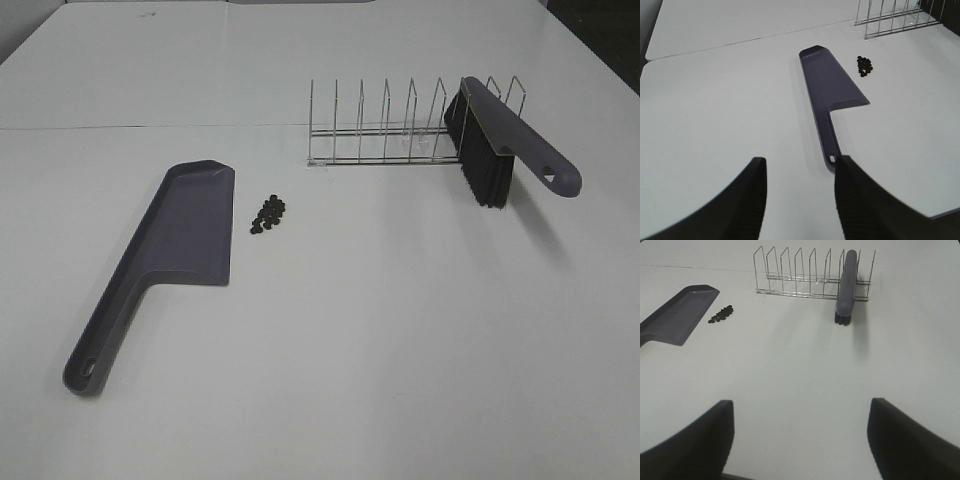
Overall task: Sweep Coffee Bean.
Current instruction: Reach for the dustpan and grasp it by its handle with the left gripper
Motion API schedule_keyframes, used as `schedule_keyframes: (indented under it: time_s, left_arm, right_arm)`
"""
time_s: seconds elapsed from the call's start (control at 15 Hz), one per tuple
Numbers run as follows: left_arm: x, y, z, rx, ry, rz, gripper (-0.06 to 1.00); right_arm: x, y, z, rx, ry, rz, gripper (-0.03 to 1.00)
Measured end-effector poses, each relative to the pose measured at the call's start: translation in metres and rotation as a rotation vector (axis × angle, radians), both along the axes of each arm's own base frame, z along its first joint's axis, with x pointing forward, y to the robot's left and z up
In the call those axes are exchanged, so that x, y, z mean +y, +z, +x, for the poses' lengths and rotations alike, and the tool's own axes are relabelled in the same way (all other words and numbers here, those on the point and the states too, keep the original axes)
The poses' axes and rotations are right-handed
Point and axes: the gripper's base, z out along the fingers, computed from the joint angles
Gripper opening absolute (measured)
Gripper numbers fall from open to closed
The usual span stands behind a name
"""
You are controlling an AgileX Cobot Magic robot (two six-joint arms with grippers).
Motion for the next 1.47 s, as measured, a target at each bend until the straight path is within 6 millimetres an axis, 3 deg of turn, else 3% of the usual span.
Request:
schedule_keyframes:
  time_s: [1.47]
  left_arm:
    - [0.0000,0.0000,0.0000,0.000,0.000,0.000,0.40]
  right_arm:
    - [0.0000,0.0000,0.0000,0.000,0.000,0.000,0.63]
